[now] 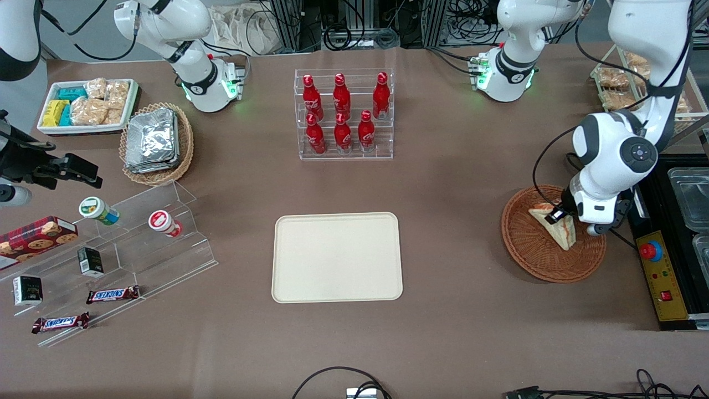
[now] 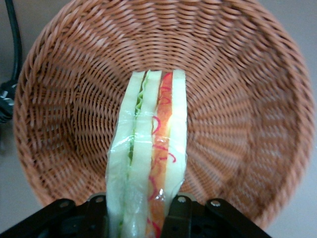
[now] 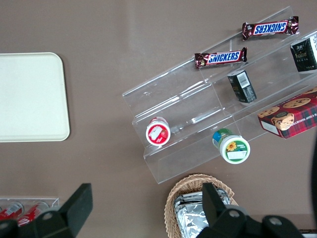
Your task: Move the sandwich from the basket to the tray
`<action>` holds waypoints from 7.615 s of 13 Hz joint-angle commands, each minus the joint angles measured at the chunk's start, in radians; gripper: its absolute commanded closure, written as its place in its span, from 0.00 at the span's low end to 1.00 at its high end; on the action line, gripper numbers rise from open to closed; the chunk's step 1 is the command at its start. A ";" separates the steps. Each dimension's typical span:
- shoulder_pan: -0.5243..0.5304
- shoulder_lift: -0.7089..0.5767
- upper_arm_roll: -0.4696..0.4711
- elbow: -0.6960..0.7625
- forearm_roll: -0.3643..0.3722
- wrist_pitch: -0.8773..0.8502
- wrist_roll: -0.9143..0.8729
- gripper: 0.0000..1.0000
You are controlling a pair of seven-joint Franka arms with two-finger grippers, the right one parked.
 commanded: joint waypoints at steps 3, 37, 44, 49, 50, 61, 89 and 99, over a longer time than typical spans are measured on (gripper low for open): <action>-0.017 -0.094 -0.129 0.048 0.019 -0.080 0.022 0.86; -0.591 0.745 -0.277 1.143 0.292 -0.482 -0.269 0.91; -0.619 0.785 -0.240 1.139 0.289 -0.453 -0.262 0.88; -0.619 0.799 -0.240 1.135 0.289 -0.452 -0.269 0.72; -0.619 0.801 -0.240 1.134 0.289 -0.452 -0.271 0.63; -0.603 0.669 -0.207 1.140 0.285 -0.513 -0.531 0.00; -0.597 0.138 0.446 1.039 0.036 -0.895 0.251 0.00; -0.346 -0.063 0.296 0.903 -0.010 -0.887 0.474 0.00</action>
